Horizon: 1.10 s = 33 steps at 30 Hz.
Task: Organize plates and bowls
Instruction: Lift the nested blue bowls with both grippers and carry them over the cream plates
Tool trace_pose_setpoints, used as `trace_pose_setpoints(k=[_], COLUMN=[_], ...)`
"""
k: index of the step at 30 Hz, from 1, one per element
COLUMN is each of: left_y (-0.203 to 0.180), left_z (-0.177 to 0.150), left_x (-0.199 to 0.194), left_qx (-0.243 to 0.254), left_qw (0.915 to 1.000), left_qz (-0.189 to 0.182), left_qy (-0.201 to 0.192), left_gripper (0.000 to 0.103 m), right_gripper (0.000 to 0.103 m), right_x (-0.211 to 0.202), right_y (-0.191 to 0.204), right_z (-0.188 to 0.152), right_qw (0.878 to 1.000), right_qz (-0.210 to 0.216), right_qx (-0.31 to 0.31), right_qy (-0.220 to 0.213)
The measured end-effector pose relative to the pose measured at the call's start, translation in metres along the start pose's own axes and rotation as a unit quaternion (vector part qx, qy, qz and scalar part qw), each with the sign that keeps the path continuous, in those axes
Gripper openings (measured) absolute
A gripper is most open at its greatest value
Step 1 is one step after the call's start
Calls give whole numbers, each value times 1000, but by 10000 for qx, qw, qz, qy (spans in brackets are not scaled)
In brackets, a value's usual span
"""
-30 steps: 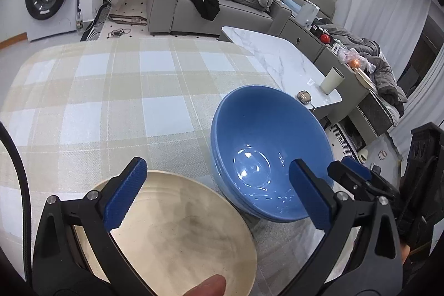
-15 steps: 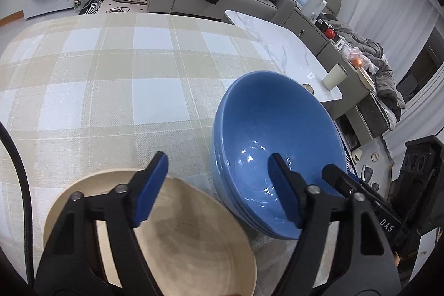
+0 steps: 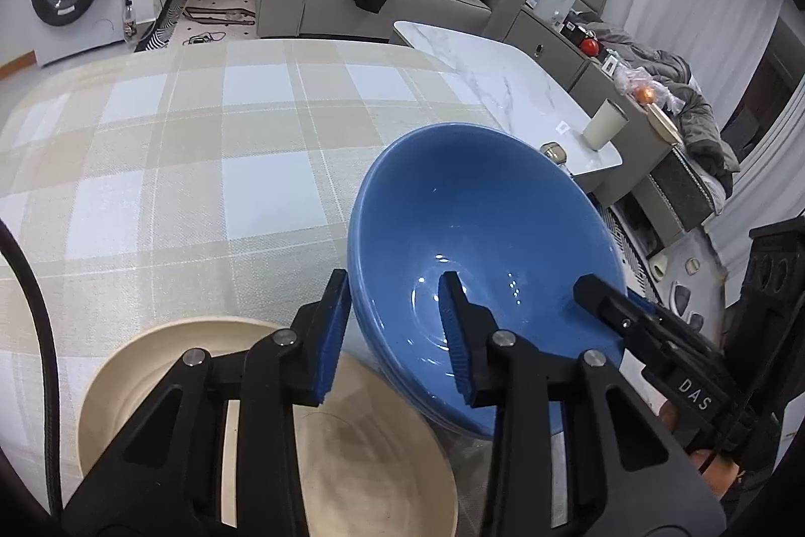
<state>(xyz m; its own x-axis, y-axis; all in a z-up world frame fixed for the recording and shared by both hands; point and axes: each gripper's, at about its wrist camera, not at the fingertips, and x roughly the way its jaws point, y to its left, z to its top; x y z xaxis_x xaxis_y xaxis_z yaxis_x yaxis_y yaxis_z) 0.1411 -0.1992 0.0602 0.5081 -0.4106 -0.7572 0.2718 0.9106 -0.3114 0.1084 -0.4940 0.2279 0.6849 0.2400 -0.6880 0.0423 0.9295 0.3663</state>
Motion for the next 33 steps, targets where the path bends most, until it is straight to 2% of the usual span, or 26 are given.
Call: trace_pose_setpoints(k=[15,33], left_y=[-22,-38], left_z=[-4,-31], left_x=[-36,-136], left_qx=[267,312], left_qw=[9993,9957], left_qz=[-40,25], left_qy=[-272,-867], left_gripper=[33,33], right_gripper=[35,35], right_x=[-25,-83], right_y=[6,44], right_z=[1,-7], right_qw=[9994,9967], right_qz=[-212,-24], right_qx=[-139,-497], right_qy=[-226,-649])
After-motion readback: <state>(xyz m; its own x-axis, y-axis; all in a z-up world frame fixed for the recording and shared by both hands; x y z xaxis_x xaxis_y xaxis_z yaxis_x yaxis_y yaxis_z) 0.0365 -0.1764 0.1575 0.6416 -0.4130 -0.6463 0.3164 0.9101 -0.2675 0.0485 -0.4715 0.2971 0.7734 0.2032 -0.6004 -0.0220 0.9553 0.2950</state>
